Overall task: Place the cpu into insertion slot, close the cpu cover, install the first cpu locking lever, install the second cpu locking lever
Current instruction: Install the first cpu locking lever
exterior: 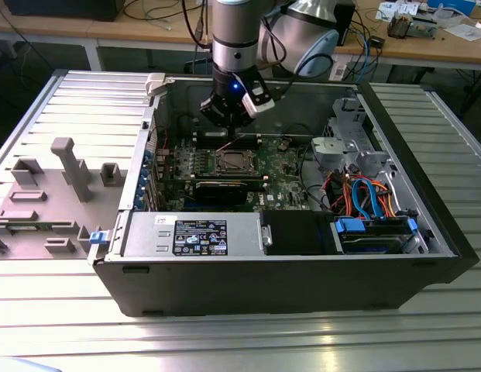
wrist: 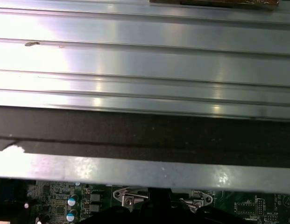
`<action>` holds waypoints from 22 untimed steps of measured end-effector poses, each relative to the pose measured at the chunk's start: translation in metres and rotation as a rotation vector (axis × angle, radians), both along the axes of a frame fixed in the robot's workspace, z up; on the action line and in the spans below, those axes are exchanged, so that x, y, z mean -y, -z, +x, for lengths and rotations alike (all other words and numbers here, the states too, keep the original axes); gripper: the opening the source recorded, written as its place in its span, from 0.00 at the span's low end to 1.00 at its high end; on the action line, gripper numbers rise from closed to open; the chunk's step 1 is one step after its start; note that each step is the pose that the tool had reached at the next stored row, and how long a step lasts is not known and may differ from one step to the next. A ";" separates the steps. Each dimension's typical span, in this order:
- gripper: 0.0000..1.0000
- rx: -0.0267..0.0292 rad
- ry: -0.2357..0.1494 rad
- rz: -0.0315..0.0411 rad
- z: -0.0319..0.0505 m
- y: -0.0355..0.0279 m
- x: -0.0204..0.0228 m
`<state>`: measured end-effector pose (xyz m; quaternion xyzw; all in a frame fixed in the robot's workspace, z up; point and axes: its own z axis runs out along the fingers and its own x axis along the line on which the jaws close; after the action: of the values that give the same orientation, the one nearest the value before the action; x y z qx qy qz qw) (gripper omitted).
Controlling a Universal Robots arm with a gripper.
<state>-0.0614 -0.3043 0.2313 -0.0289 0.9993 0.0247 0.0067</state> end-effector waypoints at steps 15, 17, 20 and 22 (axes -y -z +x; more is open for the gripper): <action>0.11 0.0001 0.002 0.0000 0.0133 0.0064 -0.0011; 0.11 0.0000 0.002 0.0000 0.0153 0.0078 -0.0011; 0.11 0.0000 0.002 0.0000 0.0179 0.0092 -0.0011; 0.11 0.0000 0.002 0.0000 0.0189 0.0102 -0.0011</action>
<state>-0.0425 -0.3032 0.2210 -0.0277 0.9993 0.0247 0.0068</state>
